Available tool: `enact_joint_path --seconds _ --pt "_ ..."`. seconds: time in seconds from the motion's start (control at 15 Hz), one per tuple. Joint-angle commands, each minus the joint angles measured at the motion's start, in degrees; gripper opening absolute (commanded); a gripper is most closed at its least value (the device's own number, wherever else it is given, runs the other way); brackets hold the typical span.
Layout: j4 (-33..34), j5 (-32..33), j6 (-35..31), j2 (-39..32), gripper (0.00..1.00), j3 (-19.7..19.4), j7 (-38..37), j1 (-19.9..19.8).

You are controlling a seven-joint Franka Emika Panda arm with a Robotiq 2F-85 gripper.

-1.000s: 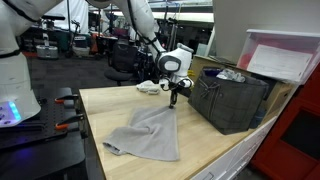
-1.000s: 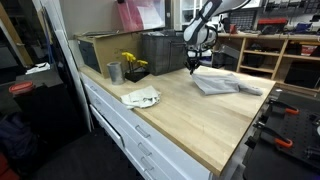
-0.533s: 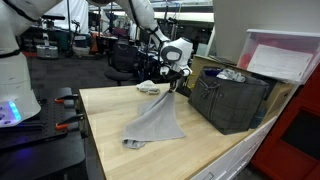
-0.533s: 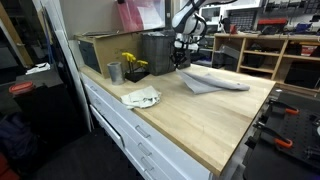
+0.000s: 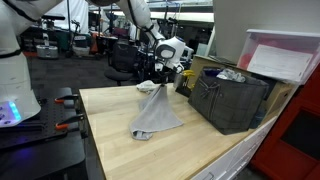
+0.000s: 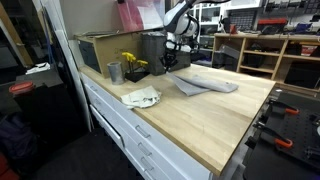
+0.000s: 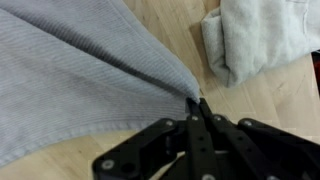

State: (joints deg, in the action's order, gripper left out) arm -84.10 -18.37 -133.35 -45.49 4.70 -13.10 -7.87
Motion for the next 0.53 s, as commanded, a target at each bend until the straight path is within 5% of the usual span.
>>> enact_joint_path --seconds 0.0,0.47 --pt "-2.2 -0.4 0.6 2.0 0.30 -1.8 0.6 0.6" --pt "-7.0 1.6 -3.5 2.1 0.82 -10.0 0.7 -2.7"
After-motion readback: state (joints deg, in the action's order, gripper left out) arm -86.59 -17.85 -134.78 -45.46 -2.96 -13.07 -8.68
